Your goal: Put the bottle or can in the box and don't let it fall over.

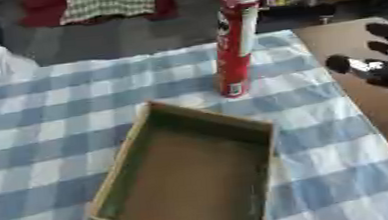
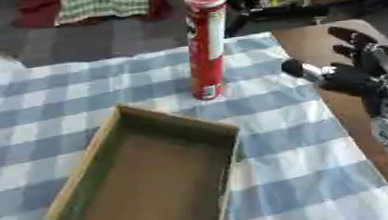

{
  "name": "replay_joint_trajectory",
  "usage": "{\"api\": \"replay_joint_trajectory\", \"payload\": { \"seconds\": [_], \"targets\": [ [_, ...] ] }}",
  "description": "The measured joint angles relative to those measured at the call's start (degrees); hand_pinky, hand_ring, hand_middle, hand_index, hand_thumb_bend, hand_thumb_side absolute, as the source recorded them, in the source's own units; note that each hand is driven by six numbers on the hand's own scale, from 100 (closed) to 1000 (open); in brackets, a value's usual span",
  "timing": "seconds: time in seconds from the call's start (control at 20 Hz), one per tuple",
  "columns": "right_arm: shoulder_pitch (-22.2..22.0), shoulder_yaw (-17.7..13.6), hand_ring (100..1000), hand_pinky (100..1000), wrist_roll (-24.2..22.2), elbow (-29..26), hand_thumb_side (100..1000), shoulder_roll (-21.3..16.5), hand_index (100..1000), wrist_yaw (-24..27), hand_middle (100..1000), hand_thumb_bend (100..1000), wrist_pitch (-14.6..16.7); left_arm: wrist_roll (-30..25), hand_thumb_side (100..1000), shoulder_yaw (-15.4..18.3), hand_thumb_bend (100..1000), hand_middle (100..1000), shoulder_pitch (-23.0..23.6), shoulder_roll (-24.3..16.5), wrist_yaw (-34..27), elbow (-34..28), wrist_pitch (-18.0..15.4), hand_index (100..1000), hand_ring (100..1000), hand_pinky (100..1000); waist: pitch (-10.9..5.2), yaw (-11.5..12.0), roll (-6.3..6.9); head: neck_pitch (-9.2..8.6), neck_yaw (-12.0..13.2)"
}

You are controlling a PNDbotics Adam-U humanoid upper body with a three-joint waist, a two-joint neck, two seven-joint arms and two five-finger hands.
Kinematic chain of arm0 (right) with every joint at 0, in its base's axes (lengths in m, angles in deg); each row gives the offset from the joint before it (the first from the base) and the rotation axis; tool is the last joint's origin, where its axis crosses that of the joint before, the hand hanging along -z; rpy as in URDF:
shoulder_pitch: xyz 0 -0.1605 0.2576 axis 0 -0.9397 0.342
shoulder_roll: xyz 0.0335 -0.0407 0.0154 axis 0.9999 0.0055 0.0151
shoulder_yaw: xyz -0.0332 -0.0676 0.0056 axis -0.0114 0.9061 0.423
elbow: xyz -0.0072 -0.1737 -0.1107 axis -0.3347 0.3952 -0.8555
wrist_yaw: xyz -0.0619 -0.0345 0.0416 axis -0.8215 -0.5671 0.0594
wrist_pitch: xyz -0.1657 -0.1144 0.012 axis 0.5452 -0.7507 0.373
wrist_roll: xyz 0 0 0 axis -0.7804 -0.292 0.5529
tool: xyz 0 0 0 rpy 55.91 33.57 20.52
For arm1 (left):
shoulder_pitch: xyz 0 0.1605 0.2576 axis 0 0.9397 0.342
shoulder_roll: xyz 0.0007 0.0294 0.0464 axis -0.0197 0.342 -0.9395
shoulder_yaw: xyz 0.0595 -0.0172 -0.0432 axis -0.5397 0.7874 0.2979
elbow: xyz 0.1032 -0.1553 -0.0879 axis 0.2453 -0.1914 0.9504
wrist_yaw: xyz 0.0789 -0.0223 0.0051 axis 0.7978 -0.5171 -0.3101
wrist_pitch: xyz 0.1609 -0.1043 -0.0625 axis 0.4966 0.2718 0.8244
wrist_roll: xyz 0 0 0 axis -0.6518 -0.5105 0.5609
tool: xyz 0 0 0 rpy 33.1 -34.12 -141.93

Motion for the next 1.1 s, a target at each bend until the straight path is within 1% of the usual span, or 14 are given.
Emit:
{"api": "replay_joint_trajectory", "payload": {
  "seconds": [0.2,0.25,0.3,0.35,0.75,1.1],
  "targets": [
    [0.03,0.00,1000,930,-0.51,0.00,325,0.00,914,0.00,1000,943,0.30,0.01,648,0.00,329,892,0.06,0.00,0.00,0.00,-0.01,797,1000,1000,0.00,0.00,0.00,0.00,0.00],
    [0.10,0.01,1000,935,-0.99,0.00,378,0.00,920,0.00,1000,1000,0.47,0.01,648,0.00,330,892,0.06,0.00,0.00,0.00,-0.01,797,1000,1000,0.00,0.00,0.00,0.00,0.00],
    [0.28,0.03,1000,936,-1.56,0.01,398,0.00,922,0.00,1000,1000,0.65,0.01,648,0.00,330,892,0.06,0.00,0.01,0.00,-0.01,797,1000,1000,0.00,0.00,0.02,0.00,0.00],
    [0.58,0.05,1000,939,-2.26,0.08,442,0.00,926,0.00,1000,1000,0.81,0.01,647,0.01,330,892,0.07,0.00,0.01,0.00,-0.01,797,1000,1000,0.00,0.00,0.03,0.00,0.00],
    [5.25,1.48,1000,930,-7.46,4.28,443,-0.01,932,-0.08,1000,1000,1.95,-0.02,646,0.01,331,891,0.09,0.00,0.02,0.00,0.00,796,1000,1000,0.00,0.08,0.22,0.02,-0.10],
    [10.94,3.40,1000,903,-11.28,10.96,447,-0.01,926,-0.07,1000,1000,3.59,-0.15,646,-0.02,332,891,0.07,0.01,0.02,0.00,0.11,796,1000,1000,-0.03,0.44,0.17,0.02,-0.30]
  ]
}}
